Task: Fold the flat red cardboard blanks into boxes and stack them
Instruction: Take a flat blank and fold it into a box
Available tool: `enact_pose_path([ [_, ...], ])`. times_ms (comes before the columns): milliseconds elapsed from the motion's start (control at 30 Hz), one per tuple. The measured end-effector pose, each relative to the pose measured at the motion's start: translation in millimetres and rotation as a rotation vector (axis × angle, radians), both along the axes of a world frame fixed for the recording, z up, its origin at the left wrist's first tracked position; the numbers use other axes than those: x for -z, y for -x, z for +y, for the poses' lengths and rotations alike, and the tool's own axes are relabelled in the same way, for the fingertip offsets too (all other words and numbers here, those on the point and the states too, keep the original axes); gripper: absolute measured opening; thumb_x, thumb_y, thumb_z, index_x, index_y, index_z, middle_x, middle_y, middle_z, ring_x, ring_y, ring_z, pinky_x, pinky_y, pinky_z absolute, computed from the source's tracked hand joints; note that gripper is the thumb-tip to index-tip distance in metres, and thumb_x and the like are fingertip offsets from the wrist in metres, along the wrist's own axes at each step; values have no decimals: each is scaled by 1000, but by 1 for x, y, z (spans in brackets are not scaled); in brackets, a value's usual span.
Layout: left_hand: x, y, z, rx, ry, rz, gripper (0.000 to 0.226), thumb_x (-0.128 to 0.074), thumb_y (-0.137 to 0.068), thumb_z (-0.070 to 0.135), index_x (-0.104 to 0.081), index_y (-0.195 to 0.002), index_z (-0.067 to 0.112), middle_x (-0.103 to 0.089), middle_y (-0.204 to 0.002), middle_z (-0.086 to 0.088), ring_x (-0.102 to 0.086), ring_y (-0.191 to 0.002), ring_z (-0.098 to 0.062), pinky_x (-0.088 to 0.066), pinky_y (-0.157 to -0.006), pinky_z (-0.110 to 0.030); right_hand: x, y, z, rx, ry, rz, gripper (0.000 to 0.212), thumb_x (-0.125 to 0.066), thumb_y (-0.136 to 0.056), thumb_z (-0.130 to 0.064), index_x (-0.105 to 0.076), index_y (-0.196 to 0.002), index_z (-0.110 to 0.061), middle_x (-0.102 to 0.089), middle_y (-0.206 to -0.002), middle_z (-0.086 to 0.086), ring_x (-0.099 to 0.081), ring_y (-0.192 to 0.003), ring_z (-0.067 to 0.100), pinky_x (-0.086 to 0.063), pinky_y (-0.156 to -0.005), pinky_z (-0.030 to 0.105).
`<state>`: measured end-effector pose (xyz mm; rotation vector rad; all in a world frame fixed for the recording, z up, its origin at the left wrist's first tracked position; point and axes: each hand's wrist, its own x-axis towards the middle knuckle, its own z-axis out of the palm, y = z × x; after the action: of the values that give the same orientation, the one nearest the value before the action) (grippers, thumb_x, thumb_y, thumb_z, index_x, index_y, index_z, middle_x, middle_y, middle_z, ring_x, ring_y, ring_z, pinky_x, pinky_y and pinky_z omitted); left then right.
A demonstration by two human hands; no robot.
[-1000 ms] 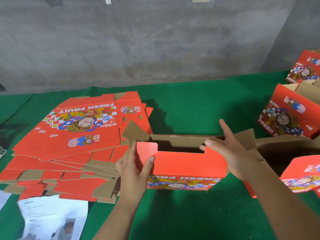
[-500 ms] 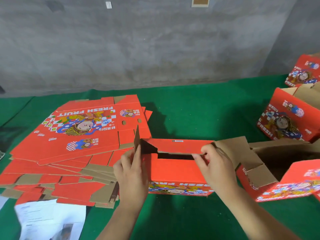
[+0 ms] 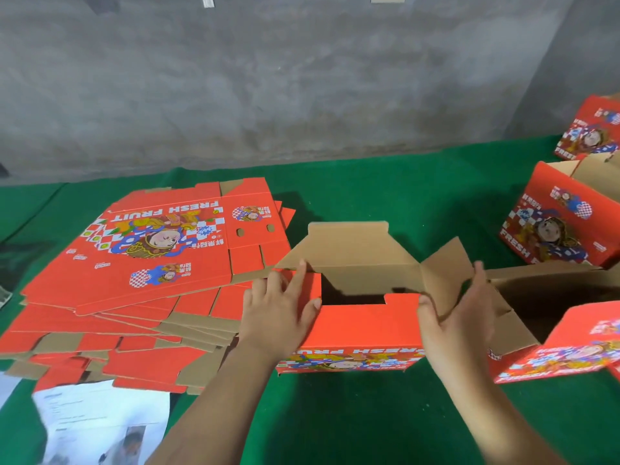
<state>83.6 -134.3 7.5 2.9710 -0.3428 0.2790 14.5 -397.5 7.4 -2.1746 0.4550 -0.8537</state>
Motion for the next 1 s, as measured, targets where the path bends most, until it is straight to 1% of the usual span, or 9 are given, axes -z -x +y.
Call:
enact_pose_path([
  [133,-6,-18,-9,-50,111,23,73,-24,-104,63,7,-165,38,-55,-141,-9,-50,-120,-38,-39,-101,-46,37,22,3,-392,110,175,65,-57,-100,-36,-30,-159,-37,-22,-169,-11,-24,-151,2,-34,-119,39],
  [233,-5,-20,-9,-84,515,65,76,-18,-96,77,-31,-160,39,-53,-123,-7,-45,-119,-34,-32,-103,-39,38,20,-4,-371,100,165,45,-50,-100,-47,-62,-139,-30,-32,-159,-10,-28,-143,-10,-35,-112,29],
  [367,-2,-21,0,-130,914,163,74,-31,-83,89,-69,-96,26,-50,-110,0,-37,-126,-25,-22,-102,-21,4,-10,-2,-218,-237,198,60,-32,-91,-63,-65,-99,-14,-50,-113,9,-54,-108,21,-38,-81,35],
  [467,-1,-17,2,-43,805,272,81,-86,-75,57,-48,-136,20,-36,-143,-11,-32,-140,-22,-28,-111,-18,-10,-29,-1,-284,-406,412,82,-59,-76,-73,-45,-140,-24,-44,-130,5,-49,-123,23,-40,-100,40],
  [667,-2,-15,-14,-175,421,214,83,-86,-76,54,-43,-142,31,-39,-141,-8,-50,-128,-38,-50,-100,-53,-6,-40,19,-174,244,694,95,-84,-65,-68,-25,-137,-47,-26,-133,0,-51,-119,34,-54,-86,48],
  [800,-9,-20,0,-299,1197,335,82,-75,-75,69,-50,-142,27,-58,-140,-10,-57,-130,-32,-45,-113,-49,-2,-40,9,-270,-17,572,79,-72,-79,-68,-36,-144,-41,-31,-133,0,-50,-126,31,-46,-102,44],
  [867,-17,-19,7,-495,1572,689,73,-55,-86,79,-68,-130,24,-70,-130,-17,-70,-116,-36,-58,-97,-51,-7,-36,1,-282,-221,424,67,-61,-91,-62,-44,-148,-33,-35,-130,-2,-51,-129,27,-37,-103,35],
  [933,-21,-6,3,-520,1553,937,79,-42,-86,89,-75,-118,25,-75,-118,-14,-75,-101,-35,-62,-83,-51,-19,-30,-6,-222,-210,303,65,-54,-94,-63,-46,-148,-29,-38,-127,-6,-52,-119,20,-34,-97,32],
  [1000,-16,6,-9,-479,1499,786,57,-54,-88,80,-63,-119,34,-72,-116,-4,-71,-102,-28,-58,-87,-47,-30,-23,-12,-138,-287,184,75,-50,-86,-71,-48,-146,-27,-48,-129,-5,-52,-111,14,-40,-96,36],
])
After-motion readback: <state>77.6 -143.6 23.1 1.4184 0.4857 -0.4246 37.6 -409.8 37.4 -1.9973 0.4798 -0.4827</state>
